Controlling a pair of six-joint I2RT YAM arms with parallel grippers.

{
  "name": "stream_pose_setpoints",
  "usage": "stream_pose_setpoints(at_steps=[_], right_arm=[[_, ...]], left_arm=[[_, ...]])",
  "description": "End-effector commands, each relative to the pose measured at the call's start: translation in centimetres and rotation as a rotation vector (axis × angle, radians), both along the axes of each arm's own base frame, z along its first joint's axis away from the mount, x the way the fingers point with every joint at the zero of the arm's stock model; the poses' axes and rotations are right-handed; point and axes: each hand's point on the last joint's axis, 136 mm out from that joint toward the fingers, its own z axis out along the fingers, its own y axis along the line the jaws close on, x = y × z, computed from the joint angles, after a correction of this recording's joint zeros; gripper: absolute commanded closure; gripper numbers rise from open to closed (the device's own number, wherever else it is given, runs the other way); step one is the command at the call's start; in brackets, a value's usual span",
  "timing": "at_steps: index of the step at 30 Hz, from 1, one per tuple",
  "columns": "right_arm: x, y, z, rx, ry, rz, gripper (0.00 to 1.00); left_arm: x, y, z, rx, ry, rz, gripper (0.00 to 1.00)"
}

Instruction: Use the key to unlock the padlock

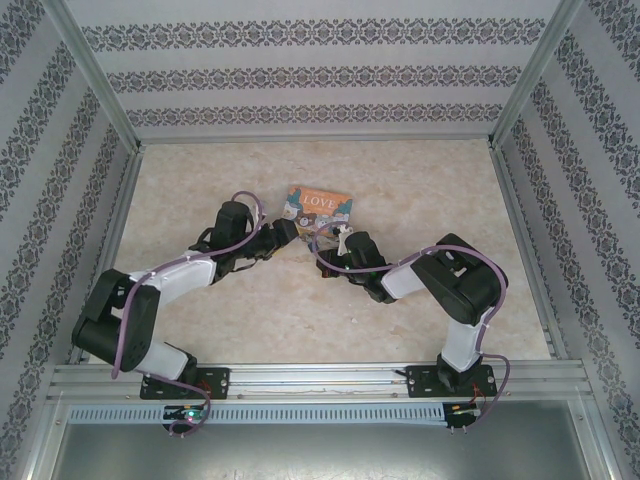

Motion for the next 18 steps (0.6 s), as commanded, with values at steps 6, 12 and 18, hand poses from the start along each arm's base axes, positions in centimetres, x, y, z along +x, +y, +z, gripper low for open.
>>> stream_pose_setpoints(at_steps=[6, 12, 18], right_arm=[[-0.3, 1.2, 1.8, 0.129, 0.069, -0.001, 1.0], [0.3, 0.9, 3.2, 0.198, 0.109, -0.018, 1.0], [0.8, 1.1, 4.4, 0.267, 0.157, -0.028, 1.0]], left_arm=[[1.0, -0.5, -0.7, -0.141, 0.057, 0.045, 0.34], [1.4, -1.2, -1.7, -0.199, 0.07, 0.037, 0.36], [2.0, -1.9, -2.1, -0.244, 0.069, 0.019, 0.39]])
